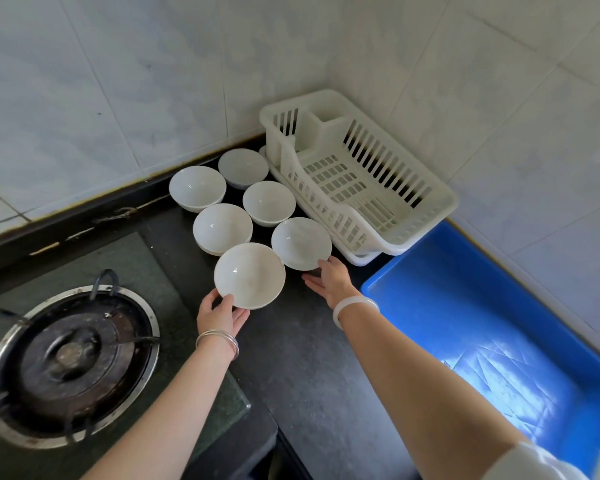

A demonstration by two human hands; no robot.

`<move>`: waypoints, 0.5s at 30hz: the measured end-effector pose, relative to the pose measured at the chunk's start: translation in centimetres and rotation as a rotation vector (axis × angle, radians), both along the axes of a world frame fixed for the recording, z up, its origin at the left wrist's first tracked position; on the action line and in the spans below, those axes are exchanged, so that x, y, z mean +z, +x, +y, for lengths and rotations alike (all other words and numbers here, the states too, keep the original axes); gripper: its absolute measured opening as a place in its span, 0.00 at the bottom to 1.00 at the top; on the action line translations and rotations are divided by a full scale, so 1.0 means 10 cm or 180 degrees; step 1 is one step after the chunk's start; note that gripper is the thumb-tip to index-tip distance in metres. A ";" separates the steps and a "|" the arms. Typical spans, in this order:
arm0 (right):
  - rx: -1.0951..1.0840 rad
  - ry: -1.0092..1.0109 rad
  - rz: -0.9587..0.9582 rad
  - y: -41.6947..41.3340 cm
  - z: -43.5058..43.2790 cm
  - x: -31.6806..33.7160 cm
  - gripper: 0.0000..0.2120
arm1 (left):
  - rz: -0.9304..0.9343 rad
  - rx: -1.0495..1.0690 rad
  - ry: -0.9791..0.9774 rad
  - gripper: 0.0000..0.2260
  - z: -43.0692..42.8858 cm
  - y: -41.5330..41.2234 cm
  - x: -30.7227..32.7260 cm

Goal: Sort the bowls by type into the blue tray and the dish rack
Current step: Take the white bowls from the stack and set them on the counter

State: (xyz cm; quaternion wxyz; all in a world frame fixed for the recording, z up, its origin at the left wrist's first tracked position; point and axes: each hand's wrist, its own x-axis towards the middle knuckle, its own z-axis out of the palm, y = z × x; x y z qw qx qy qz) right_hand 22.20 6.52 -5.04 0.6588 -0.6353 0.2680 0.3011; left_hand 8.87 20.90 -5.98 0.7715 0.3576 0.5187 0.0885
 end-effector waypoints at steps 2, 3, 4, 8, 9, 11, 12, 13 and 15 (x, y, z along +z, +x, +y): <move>0.0031 -0.0038 -0.0003 -0.03 -0.03 0.03 0.20 | -0.0019 -0.0025 0.0080 0.18 -0.03 -0.01 0.01; 0.0049 -0.0057 -0.0019 -0.05 -0.05 0.05 0.20 | -0.0006 -0.0053 0.0151 0.18 -0.05 -0.02 0.01; 0.0082 -0.0088 -0.0055 -0.07 -0.08 0.07 0.20 | 0.0008 -0.0092 0.0229 0.18 -0.06 -0.03 0.01; 0.0268 -0.0316 -0.0301 -0.22 -0.28 0.16 0.16 | 0.0059 -0.0344 0.0497 0.19 -0.22 -0.12 0.00; 0.0323 -0.0392 -0.0371 -0.28 -0.36 0.19 0.15 | 0.0079 -0.0408 0.0496 0.19 -0.28 -0.16 0.00; 0.0474 -0.0561 -0.0572 -0.44 -0.54 0.25 0.14 | 0.0078 -0.0539 0.0326 0.19 -0.45 -0.26 0.00; 0.0563 -0.0664 -0.0682 -0.54 -0.66 0.28 0.13 | 0.0072 -0.0671 0.0268 0.18 -0.56 -0.31 0.00; 0.0635 -0.0780 -0.0785 -0.65 -0.79 0.31 0.12 | 0.0074 -0.0889 0.0291 0.18 -0.68 -0.35 0.01; 0.0674 -0.1050 -0.1014 -0.89 -1.08 0.37 0.11 | 0.0055 -0.1382 0.0416 0.16 -0.95 -0.43 0.06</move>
